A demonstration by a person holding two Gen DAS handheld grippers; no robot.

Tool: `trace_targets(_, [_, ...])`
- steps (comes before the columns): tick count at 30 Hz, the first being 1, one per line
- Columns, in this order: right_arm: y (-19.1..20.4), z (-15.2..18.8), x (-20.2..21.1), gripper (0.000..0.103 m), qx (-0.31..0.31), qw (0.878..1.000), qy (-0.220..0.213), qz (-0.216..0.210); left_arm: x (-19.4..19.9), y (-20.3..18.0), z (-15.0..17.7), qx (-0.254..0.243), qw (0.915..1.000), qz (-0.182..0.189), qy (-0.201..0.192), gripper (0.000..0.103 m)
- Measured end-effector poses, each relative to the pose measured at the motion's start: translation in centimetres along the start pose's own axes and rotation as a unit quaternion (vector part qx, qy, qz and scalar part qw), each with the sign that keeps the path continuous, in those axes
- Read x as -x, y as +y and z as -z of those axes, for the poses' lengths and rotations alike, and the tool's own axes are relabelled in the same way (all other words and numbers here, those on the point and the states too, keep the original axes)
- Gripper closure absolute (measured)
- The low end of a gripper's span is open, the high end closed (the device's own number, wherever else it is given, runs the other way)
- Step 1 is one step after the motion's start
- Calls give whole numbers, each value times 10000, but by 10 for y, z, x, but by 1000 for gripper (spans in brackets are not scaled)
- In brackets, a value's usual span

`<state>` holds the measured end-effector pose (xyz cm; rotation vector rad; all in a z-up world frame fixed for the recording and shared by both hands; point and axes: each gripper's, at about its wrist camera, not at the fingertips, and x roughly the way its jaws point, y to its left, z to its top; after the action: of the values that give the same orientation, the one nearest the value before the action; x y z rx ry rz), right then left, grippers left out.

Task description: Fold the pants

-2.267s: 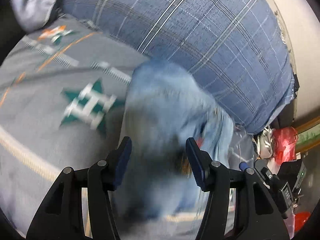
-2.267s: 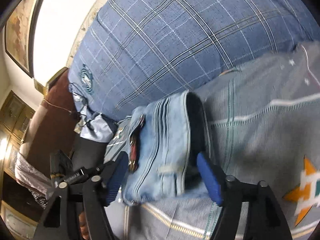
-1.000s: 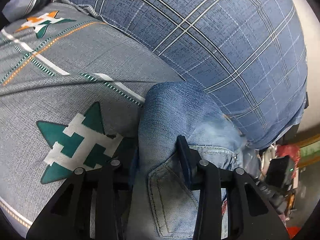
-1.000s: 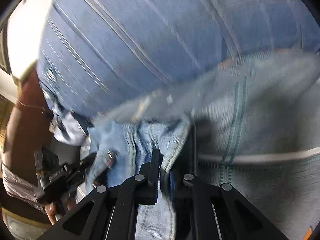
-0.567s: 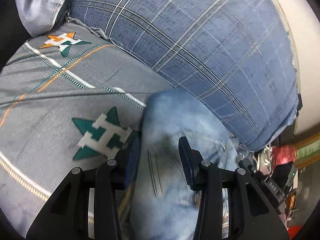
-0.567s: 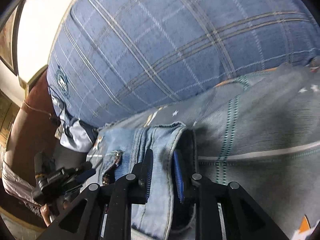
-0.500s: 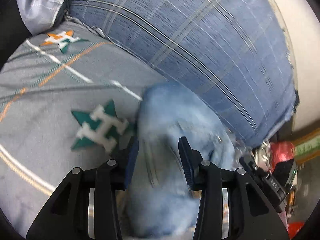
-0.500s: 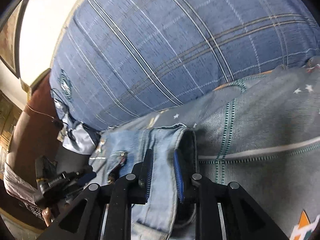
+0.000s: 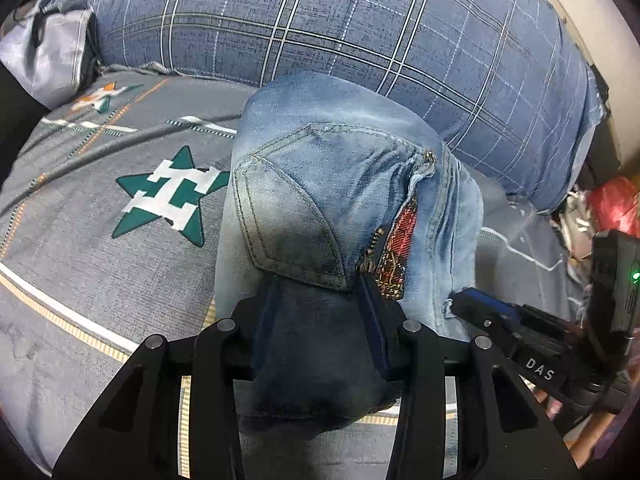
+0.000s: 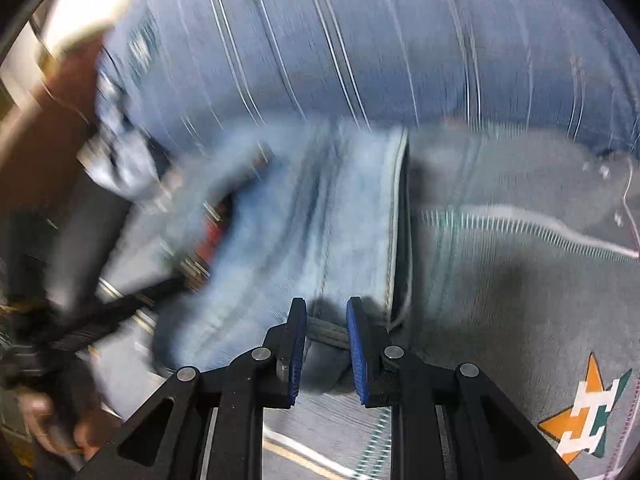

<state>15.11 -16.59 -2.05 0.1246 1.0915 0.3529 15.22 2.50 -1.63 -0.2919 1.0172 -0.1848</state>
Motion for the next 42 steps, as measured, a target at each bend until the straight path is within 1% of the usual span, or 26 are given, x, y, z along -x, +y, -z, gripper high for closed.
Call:
trace_targets(1, [1, 1, -5, 84, 34, 10000, 31, 62, 2, -2, 2, -68, 9999, -76, -77, 63])
trace_targets(3, [4, 0, -1, 84, 119, 9998, -50, 141, 4, -2, 5, -103, 9998, -105, -130, 63])
trace_targets(5, [5, 3, 6, 84, 124, 9997, -141, 168, 9, 3, 7, 114, 9999, 32, -51, 63])
trace_targets(7, [7, 7, 24, 82, 89, 9991, -411, 58, 16, 10, 11, 338, 9991, 249, -30, 63])
trace_targets(8, [8, 10, 28, 81, 95, 9988, -481, 8, 17, 11, 14, 378, 9988, 295, -7, 63])
trace_targets(10, [11, 18, 36, 74, 124, 9982, -551, -197, 19, 10, 22, 391, 9987, 336, 24, 63])
trace_targets(11, [13, 22, 36, 68, 145, 9984, -509, -220, 21, 9, 26, 366, 9988, 338, 6, 63])
trace_targets(12, [18, 23, 31, 65, 174, 9988, -427, -153, 21, 7, 30, 325, 9989, 330, -12, 63])
trace_targets(15, [21, 26, 3, 64, 336, 9991, 114, 246, 18, 0, 34, 170, 9996, 213, 20, 63])
trace_targets(16, [22, 27, -1, 64, 405, 9986, 170, 301, 14, -2, 34, 102, 9999, 128, 18, 62])
trace_targets(18, [23, 27, 1, 64, 449, 9984, 127, 313, 11, -2, 36, 79, 9999, 98, 26, 62])
trace_targets(22, [18, 25, -1, 64, 397, 9989, 157, 195, 13, 0, 37, 89, 9999, 95, -4, 62])
trace_targets(26, [20, 27, 1, 63, 511, 9984, 91, 233, 13, 3, 38, 165, 9997, 150, -27, 62])
trace_targets(29, [15, 28, 0, 63, 320, 9994, 49, 74, 15, 2, 41, 106, 9999, 80, -99, 60])
trace_targets(32, [11, 31, 3, 61, 211, 9998, 30, -37, 15, 1, 44, 51, 9998, -2, -179, 57])
trace_targets(35, [17, 34, 3, 58, 341, 9994, -59, 43, 15, 2, 45, 72, 9997, 6, -245, 56])
trace_targets(38, [25, 35, 2, 58, 485, 9986, -142, 177, 15, 3, 46, 91, 9994, 6, -329, 56])
trace_targets(42, [24, 34, 10, 58, 412, 9987, -278, 95, 21, 5, 46, 139, 9990, 42, -430, 56])
